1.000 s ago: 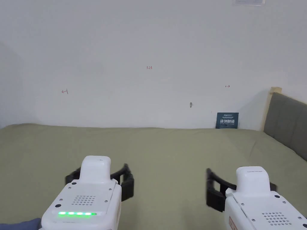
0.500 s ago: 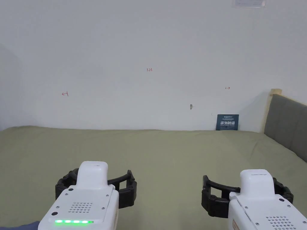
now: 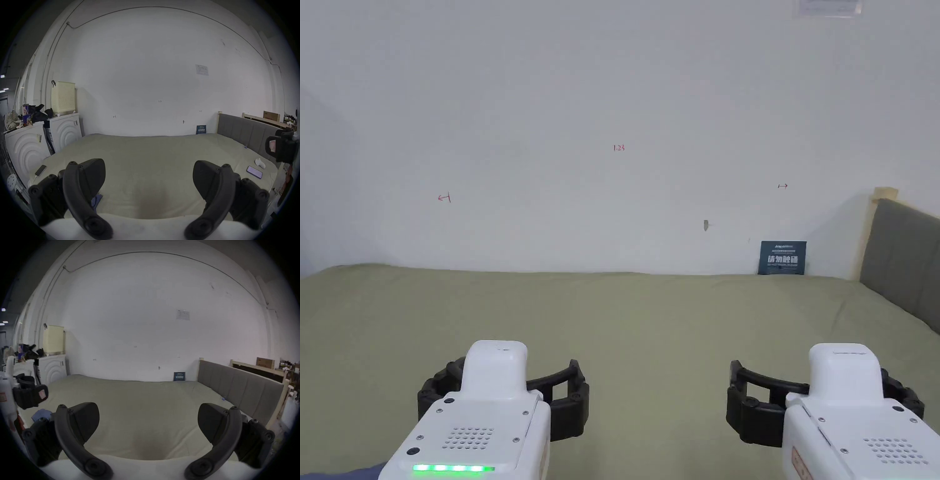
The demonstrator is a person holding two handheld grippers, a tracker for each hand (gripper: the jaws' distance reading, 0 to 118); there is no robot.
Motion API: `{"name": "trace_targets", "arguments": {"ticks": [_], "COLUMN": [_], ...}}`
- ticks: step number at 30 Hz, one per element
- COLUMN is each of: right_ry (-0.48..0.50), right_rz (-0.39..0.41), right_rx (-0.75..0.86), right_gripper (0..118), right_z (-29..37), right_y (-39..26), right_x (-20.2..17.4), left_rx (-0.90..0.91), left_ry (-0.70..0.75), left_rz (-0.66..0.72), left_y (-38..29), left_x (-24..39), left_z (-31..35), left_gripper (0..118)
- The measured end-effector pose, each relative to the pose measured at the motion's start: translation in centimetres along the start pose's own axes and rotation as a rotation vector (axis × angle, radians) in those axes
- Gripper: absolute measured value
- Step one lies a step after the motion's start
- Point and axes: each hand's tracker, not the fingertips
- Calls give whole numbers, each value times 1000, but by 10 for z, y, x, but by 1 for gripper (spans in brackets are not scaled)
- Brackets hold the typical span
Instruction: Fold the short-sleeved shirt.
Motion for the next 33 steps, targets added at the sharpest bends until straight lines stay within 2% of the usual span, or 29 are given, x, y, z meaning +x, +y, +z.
{"name": "trace_targets", "arguments": {"ticks": [4,7,21,26,33], "right_ry": [90,57,57,108,110], "right_rz": [47,99,29,-47,-45], "right_rx": [-3,28,-40,-44,-67], "right_gripper": [118,118,118,118,118], "right_z": [2,6,1,-1,-5], "right_y": [-1,-3,1,-1,2], "right_x": [0,-7,-3,2,3], "left_rx": [12,4,0,-4,-10], "left_ry": [-1,-13,-27,-39,-51], "left_rz": [-12,-1,1,-1,-3], "left_y": [3,7,9,9,9], "left_x": [4,4,3,6,8], "left_z": [5,7,7,7,8], "left_gripper": [113,112,112,112,112]}}
